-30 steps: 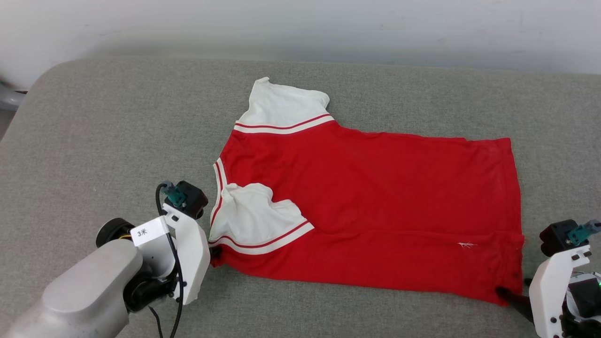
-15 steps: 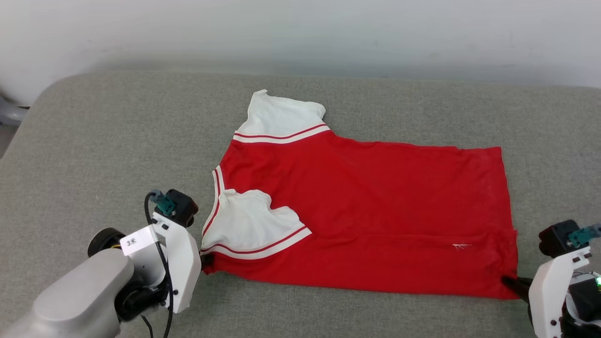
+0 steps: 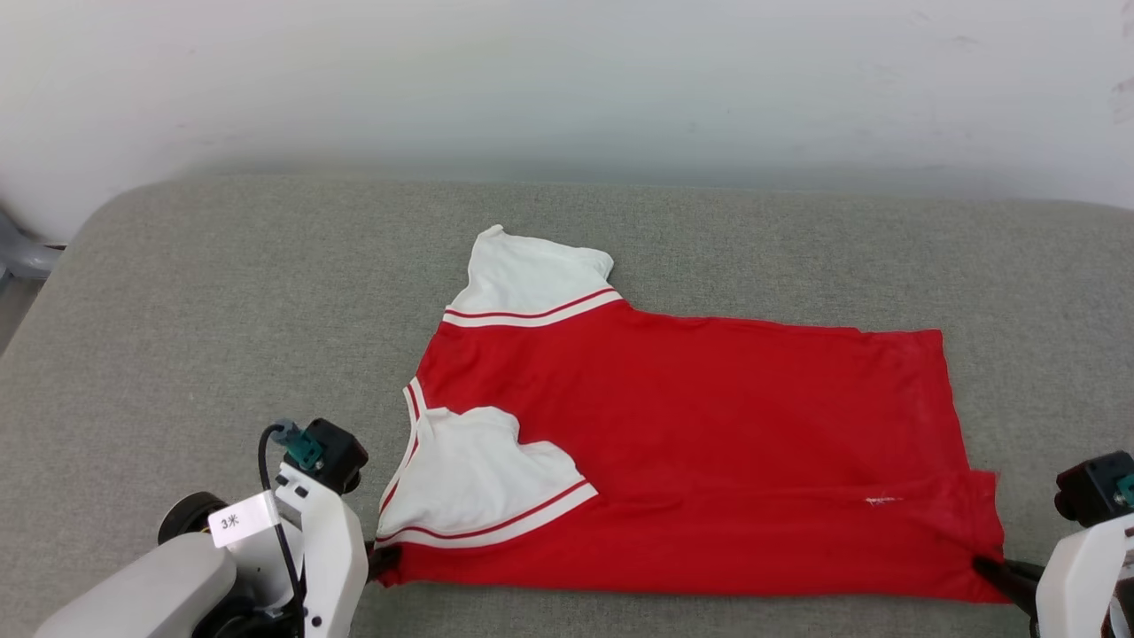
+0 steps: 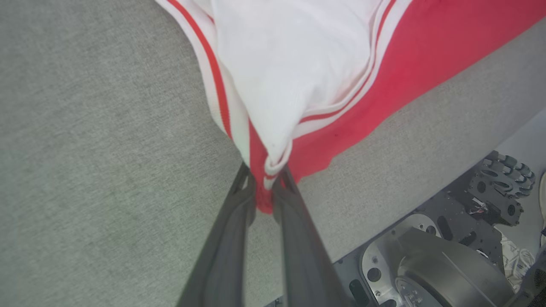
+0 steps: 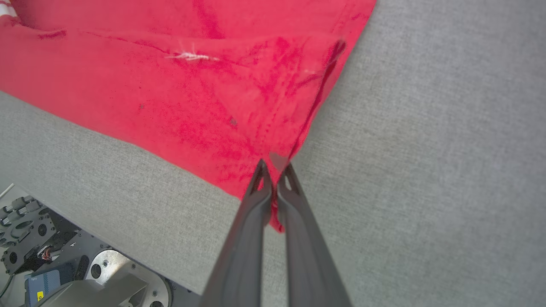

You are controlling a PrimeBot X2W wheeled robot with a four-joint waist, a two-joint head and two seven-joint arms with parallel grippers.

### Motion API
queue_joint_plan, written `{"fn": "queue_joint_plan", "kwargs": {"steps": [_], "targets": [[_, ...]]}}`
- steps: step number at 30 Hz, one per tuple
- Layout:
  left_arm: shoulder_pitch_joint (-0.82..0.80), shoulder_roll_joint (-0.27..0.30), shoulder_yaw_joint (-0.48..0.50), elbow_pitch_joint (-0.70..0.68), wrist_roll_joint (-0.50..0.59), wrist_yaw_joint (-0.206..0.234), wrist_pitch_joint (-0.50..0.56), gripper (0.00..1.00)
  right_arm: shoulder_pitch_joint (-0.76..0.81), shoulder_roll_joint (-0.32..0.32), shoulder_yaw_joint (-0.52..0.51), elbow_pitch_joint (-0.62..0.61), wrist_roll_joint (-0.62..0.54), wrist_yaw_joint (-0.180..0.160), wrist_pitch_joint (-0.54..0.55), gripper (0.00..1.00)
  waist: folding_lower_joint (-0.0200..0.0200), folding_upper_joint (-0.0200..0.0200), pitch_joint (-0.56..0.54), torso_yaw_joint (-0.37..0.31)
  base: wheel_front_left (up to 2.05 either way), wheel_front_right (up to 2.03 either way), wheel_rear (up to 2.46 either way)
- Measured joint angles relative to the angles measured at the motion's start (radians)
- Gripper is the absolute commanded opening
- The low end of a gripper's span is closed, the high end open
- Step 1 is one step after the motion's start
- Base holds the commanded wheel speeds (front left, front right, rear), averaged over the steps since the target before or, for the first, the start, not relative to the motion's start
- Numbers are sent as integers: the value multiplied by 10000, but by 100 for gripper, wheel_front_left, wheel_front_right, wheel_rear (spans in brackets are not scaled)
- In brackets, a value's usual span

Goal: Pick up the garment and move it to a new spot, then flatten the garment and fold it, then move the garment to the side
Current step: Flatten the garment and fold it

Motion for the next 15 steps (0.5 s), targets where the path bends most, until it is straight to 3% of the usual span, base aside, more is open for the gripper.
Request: {"fn": "queue_joint_plan", "kwargs": {"steps": [7, 14, 15], "targets": [[463, 105, -107, -38, -199, 207, 25, 0, 500, 397, -332, 23, 56, -2, 407, 0, 0, 0, 117, -23, 0, 0, 0], [631, -178, -190, 587, -299, 194, -117, 0, 596, 740, -234, 708, -105, 0, 391, 0, 0, 0, 218, 9, 0, 0, 0], [630, -203, -171, 654, -284, 207, -213, 46, 594, 792, -290, 800, -167, 0, 209, 22, 0, 0, 208, 16, 0, 0, 0]]}}
